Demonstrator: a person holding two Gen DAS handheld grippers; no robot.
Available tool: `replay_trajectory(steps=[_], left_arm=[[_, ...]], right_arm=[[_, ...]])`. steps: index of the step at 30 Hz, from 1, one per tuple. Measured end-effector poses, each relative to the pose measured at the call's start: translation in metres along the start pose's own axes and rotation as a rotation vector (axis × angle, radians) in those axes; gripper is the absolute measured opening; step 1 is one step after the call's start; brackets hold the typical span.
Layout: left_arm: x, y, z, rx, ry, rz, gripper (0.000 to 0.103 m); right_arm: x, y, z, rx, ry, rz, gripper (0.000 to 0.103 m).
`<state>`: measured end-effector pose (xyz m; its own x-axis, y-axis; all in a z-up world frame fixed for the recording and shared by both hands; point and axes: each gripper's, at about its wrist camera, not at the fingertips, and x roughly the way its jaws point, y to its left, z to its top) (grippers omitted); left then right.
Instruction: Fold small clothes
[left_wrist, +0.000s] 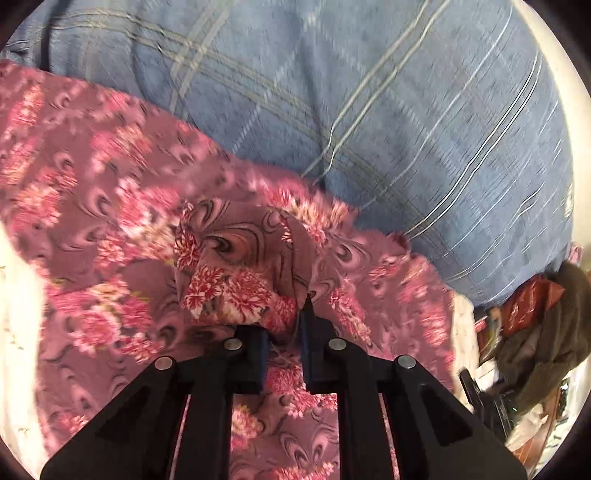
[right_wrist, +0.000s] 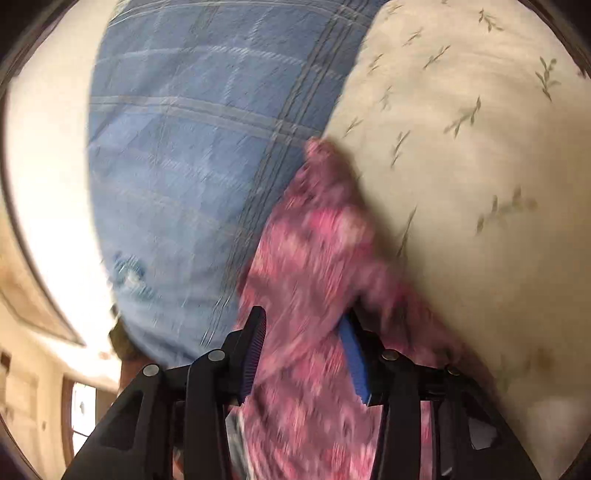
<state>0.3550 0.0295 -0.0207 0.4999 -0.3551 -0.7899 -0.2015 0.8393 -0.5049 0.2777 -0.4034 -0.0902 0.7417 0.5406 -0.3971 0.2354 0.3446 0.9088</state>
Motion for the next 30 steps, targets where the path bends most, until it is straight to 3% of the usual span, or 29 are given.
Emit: replay_trajectory(steps=[1,2,3,6,8,9,10,11,15,17,20,25,26,27,28,30], left_arm=[[-0.007,0.002,0.001,-0.01,-0.011,-0.018,0.011],[-0.015,0.005,0.001,-0.019,-0.018,-0.024,0.012],[-0.019,0.007,-0.002,-0.02,-0.018,-0.021,0.013],[-0.005,0.017,-0.014,-0.002,0.03,0.033,0.019],[0.016,0.029,-0.021,-0.008,0.103,0.083,0.019],[0.022,0.035,-0.026,-0.018,0.125,0.084,0.018],[0.017,0.038,-0.029,-0.014,0.095,0.065,0.018],[0.007,0.039,-0.032,-0.008,0.091,0.065,0.021],[-0.034,0.042,-0.042,0.006,0.023,0.006,0.029],[-0.051,0.035,-0.037,0.007,-0.037,-0.004,0.054],[-0.053,0.022,-0.025,0.023,-0.081,0.0,0.061],[0.009,0.022,-0.022,0.056,0.041,0.112,0.061],[0.022,0.026,-0.025,0.054,0.063,0.125,0.06],[0.021,0.021,-0.028,0.094,0.01,0.137,0.061],[0.019,0.015,-0.029,0.126,0.004,0.152,0.062],[0.019,0.012,-0.028,0.138,0.021,0.14,0.063]], right_arm=[[0.002,0.001,0.003,0.021,-0.004,0.014,0.032],[0.002,0.005,0.006,0.018,-0.008,0.019,0.006],[-0.003,0.011,0.006,-0.016,-0.025,0.04,0.004],[-0.019,0.021,-0.003,-0.146,-0.051,-0.003,0.004],[-0.014,0.002,-0.009,-0.158,0.008,-0.124,0.003],[-0.012,-0.008,-0.01,-0.145,0.039,-0.129,0.0],[-0.016,-0.008,-0.011,-0.151,0.048,-0.101,0.001],[-0.024,-0.003,-0.013,-0.173,0.054,-0.124,0.012],[-0.056,0.029,-0.017,-0.276,0.035,-0.09,0.013],[-0.062,0.051,-0.012,-0.354,-0.019,-0.05,0.021],[-0.046,0.073,-0.004,-0.409,-0.062,-0.028,0.034],[0.015,0.057,-0.004,-0.407,0.002,-0.13,0.034],[0.03,0.044,-0.006,-0.399,0.043,-0.201,0.033],[0.039,0.033,-0.01,-0.4,0.058,-0.255,0.025],[0.034,0.032,-0.013,-0.424,0.013,-0.256,0.013],[0.03,0.037,-0.016,-0.419,0.012,-0.264,0.016]])
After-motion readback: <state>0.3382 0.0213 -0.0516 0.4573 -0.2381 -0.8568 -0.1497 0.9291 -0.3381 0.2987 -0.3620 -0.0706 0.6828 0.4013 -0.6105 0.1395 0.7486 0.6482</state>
